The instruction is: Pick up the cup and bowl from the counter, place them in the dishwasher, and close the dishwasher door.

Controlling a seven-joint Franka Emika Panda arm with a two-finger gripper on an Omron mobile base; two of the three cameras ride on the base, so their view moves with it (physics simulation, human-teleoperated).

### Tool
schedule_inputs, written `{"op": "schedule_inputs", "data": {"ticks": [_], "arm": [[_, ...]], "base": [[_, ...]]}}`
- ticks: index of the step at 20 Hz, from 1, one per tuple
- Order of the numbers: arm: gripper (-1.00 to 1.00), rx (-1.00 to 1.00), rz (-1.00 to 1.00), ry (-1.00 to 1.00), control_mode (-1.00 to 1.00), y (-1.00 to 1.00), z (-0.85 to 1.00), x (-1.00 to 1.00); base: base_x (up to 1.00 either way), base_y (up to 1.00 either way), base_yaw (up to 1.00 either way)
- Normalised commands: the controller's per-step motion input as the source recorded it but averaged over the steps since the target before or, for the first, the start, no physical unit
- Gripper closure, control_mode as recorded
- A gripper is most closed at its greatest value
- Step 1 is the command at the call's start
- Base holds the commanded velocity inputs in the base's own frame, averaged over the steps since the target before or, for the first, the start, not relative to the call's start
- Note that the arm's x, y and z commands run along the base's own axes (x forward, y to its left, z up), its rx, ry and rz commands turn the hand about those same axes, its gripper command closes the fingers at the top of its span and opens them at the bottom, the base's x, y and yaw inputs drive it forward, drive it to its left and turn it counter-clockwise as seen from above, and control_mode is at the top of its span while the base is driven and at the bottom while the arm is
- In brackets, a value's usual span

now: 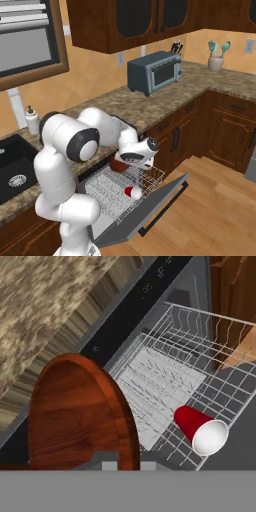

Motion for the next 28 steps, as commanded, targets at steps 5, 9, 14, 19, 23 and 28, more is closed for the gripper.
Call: {"op": "schedule_inputs", "data": {"ticks": [5,9,14,19,23,28], "arm": [[1.0,-0.11,0.01,0.1,-1.0,0.19,-0.55,0.09],[1.0,-0.01,0.09,0.03,-1.0,-0.19,-0.58,0.11],[1.0,-0.02,0.04,-0.01,-1.0,-0.04,-0.59,0.05],[1.0,0.0,0.0,0.0,-1.0,0.0,-0.73,0.12],[1.0,0.0,0.0,0.0,-1.0,0.0,-0.6,0.32],[1.0,0.0,0.0,0.0,-1.0,0.0,-0.52,0.26]], "base": [[0.0,0.0,0.0],[0.0,0.0,0.0],[0.0,0.0,0.0],[0.0,0.0,0.0],[0.0,0.0,0.0],[0.0,0.0,0.0]]}}
